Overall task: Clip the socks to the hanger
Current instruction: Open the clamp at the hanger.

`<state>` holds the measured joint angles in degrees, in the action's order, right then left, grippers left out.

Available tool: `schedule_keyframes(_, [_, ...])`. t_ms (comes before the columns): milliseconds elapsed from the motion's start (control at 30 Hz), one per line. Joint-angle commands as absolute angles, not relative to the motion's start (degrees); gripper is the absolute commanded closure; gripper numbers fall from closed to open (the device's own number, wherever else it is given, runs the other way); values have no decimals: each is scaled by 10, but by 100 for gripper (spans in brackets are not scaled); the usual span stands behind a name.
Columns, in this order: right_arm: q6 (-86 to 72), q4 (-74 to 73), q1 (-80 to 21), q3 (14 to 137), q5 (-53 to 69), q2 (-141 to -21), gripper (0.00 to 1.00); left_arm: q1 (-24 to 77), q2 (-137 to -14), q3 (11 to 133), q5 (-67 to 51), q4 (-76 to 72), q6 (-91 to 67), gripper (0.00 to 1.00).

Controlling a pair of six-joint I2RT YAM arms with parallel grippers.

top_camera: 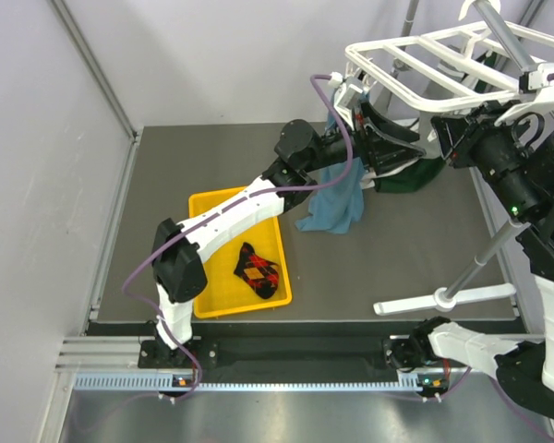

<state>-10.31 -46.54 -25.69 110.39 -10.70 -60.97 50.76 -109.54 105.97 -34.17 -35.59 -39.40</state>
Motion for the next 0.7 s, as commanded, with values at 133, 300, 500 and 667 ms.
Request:
schedule_keyframes(133, [-107,-452,-255,1088,-82,-597,100,515,-1117,1115,-366,-451,-453,35])
schedule_keyframes(300, [-107,-452,-254,1085,-79,-596,100,524,-1123,1132,-400,-455,-422,35])
schedule_keyframes(500, [-109,-455,-254,1081,-76,-595,100,533,-1144,1196,-382,-375,-368,34])
schedule_keyframes(667, [-110,-455,-254,1083,-77,-595,100,539,-1153,1216,-378,-330,-342,41])
